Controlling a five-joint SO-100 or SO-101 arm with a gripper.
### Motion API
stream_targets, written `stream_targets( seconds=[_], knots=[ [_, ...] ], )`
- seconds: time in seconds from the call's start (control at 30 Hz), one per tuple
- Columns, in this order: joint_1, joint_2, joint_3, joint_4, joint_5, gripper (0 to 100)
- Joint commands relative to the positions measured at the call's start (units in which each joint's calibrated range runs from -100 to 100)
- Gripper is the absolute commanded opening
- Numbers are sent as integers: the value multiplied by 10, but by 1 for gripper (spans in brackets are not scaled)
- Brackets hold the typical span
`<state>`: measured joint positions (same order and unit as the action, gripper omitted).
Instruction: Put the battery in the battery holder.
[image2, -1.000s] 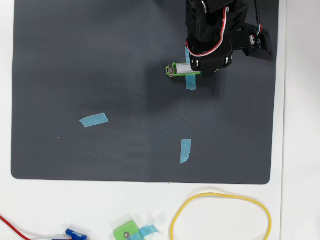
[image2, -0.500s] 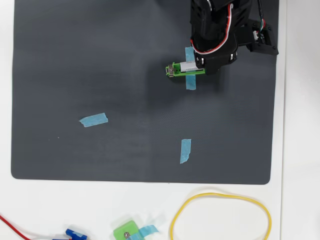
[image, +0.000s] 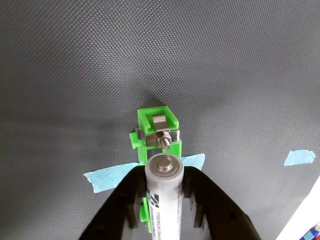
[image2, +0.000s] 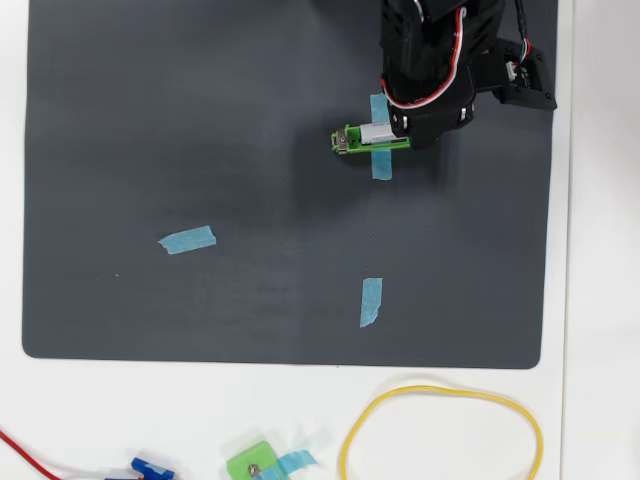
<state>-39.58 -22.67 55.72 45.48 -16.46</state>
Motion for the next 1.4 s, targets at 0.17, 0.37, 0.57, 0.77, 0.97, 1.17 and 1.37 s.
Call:
stream_targets(
  seconds=[0.17, 0.37, 0.57, 0.77, 0.97, 1.17, 1.37],
  knots=[
    [4, 4, -3, -1, 2, 0],
    [20, 25, -12, -4, 13, 0],
    [15, 25, -13, -5, 16, 0],
    [15, 24, -10, -33, 15, 0],
    [14, 24, -11, -33, 16, 0],
    [14, 28, -12, -33, 16, 0],
    [15, 25, -12, -33, 16, 0]
  ],
)
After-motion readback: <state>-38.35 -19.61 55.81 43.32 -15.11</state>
